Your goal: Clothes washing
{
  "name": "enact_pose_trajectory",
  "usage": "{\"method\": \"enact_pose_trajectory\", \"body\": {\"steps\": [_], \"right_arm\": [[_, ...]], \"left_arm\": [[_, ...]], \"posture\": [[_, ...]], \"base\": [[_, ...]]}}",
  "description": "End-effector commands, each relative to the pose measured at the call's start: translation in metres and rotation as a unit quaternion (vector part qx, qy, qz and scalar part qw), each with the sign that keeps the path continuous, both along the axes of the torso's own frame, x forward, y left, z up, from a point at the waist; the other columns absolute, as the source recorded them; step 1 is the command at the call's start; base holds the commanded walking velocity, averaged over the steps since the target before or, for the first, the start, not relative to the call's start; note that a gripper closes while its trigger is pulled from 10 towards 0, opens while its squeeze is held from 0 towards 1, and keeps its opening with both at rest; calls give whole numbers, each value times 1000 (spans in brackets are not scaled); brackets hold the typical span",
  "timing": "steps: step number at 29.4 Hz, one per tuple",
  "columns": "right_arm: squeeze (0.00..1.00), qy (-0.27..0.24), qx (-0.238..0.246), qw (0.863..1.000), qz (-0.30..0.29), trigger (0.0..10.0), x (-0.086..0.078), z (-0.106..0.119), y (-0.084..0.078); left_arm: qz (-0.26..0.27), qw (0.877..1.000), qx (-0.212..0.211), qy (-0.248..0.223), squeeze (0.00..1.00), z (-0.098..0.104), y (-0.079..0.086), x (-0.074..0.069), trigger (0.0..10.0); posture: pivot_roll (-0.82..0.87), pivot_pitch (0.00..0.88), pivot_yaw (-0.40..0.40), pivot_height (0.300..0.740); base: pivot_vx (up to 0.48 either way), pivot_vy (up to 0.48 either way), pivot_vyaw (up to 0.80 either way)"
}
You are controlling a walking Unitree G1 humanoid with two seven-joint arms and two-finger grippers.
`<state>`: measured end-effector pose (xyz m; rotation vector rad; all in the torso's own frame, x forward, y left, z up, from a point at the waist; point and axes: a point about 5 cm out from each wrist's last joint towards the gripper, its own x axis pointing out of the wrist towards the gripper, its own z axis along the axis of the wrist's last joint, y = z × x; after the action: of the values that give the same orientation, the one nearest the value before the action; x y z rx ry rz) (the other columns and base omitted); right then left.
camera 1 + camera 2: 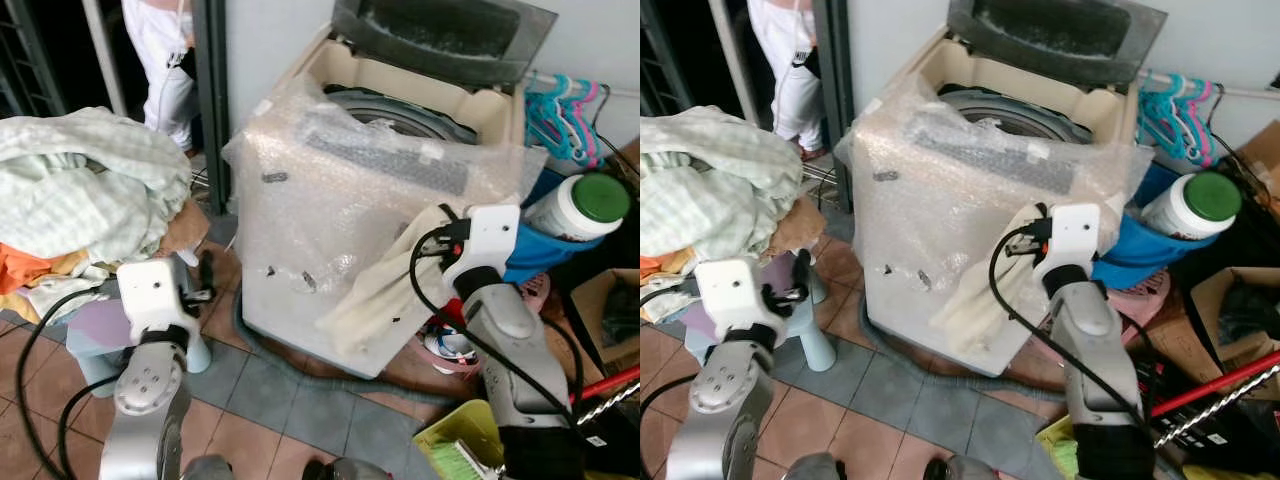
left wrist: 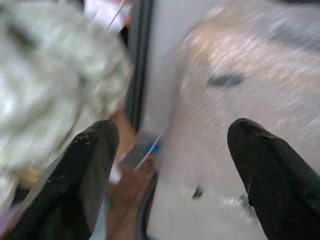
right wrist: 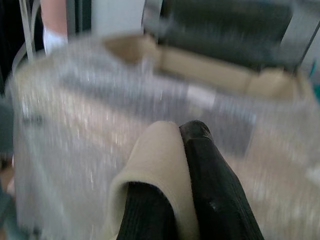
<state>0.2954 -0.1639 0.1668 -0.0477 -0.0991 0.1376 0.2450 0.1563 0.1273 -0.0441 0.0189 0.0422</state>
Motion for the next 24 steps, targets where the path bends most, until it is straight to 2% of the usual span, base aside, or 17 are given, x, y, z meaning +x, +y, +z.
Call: {"method": "enact_pose_trajectory", "body": {"steps": [1, 5, 7, 9, 11, 12, 17, 24], "right_arm": [[0, -36, -17, 999, 8, 10000, 1, 14, 0], [0, -53, -16, 998, 32, 10000, 0, 22, 8], [0, -75, -35, 994, 74, 10000, -1, 31, 17], [0, -110, -52, 982, 142, 10000, 1, 51, 31], [0, -119, -56, 979, 159, 10000, 2, 57, 35], [0, -140, -72, 969, 189, 10000, 6, 70, 40], [0, -166, -90, 957, 220, 10000, 13, 85, 42], [0, -179, -90, 955, 219, 10000, 25, 98, 42]], "left_arm": [[-7, 1000, 1, 4, 0, 0, -2, 2, 10000], [-24, 1000, 12, 5, 0, -1, -3, 3, 10000], [-34, 999, 8, 8, 0, -3, -4, 4, 10000], [-33, 999, 6, 14, 0, -5, -4, 8, 10000], [-34, 999, 8, 16, 0, -5, -5, 10, 10000], [-44, 999, 11, 14, 0, -5, -8, 12, 10000], [-50, 999, 11, 11, 0, -3, -11, 14, 10000], [-44, 999, 10, 12, 0, -5, -5, 13, 10000]], "posture": [[-23, 0, -83, 740], [-27, 0, -59, 740], [-31, 0, -44, 740], [-34, 0, -17, 740], [-35, 0, -12, 740], [-31, 0, -6, 740], [-12, 0, -6, 740], [-13, 0, -16, 740]], "base": [[0, 0, 0], [0, 0, 0], [0, 0, 0], [0, 0, 0], [0, 0, 0], [292, 0, 0], [317, 0, 96], [365, 0, 541]]}}
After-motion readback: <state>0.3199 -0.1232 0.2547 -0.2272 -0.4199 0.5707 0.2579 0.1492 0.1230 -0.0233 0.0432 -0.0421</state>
